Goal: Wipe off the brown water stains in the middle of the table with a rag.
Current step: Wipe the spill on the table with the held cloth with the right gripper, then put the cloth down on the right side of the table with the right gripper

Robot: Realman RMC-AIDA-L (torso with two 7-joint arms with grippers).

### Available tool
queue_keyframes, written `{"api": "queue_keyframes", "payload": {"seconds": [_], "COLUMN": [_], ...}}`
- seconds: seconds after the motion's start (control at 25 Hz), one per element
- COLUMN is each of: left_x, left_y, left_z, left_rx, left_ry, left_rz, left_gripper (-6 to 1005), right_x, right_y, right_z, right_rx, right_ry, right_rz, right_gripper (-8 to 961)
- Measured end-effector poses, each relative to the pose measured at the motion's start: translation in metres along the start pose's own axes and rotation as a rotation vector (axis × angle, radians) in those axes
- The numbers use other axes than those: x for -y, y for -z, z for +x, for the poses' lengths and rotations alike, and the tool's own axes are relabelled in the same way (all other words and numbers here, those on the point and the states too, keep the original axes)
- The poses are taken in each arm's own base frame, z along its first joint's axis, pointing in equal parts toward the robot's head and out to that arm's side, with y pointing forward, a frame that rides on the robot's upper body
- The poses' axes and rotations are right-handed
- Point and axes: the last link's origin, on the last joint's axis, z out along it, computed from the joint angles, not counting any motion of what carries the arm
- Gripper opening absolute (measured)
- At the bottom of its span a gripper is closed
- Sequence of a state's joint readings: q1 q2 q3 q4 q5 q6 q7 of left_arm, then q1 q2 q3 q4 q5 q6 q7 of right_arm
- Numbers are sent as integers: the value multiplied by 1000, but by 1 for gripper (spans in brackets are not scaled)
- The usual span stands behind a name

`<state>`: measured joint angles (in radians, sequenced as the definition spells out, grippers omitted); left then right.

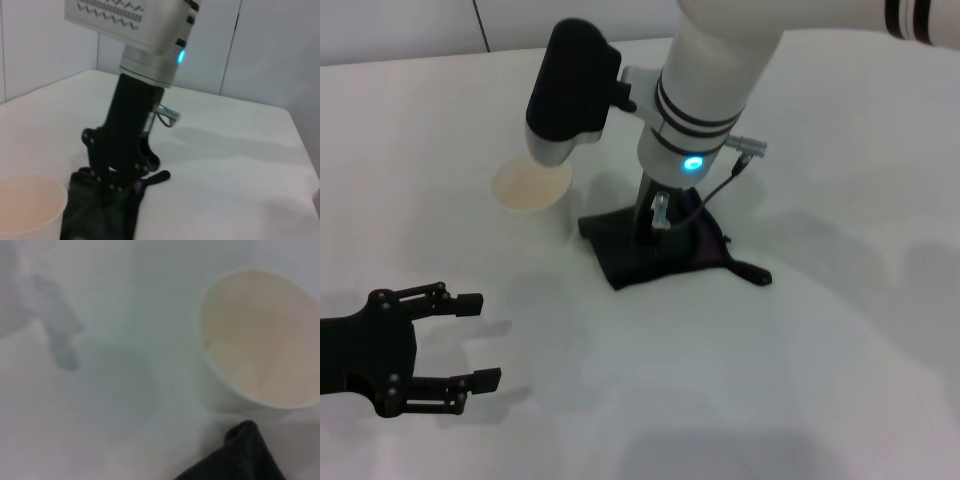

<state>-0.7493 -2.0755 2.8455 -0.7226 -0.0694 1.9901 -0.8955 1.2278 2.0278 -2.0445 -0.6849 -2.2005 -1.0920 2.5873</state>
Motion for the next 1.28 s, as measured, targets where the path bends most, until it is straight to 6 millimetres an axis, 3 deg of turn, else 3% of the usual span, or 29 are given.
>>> {"api": "queue_keyframes", "payload": {"seconds": [0.44,0.88,1.28], "left_x": [1,0,-1], "left_y": [0,4,8], "left_z": [0,-6,-11], "left_rx": [3,13,9], "left_ry": [-6,5,12], "left_rz": [5,23,53], "left_gripper": [861,861,861], "right_x": [-27,-27,-14], "right_y": [7,12,37], "right_z": [1,19,81], "right_rx": [-24,-50,-104], "right_ry": [61,35,-50], "right_rz": [-91,-119,-79], "right_gripper": [23,23,23]}}
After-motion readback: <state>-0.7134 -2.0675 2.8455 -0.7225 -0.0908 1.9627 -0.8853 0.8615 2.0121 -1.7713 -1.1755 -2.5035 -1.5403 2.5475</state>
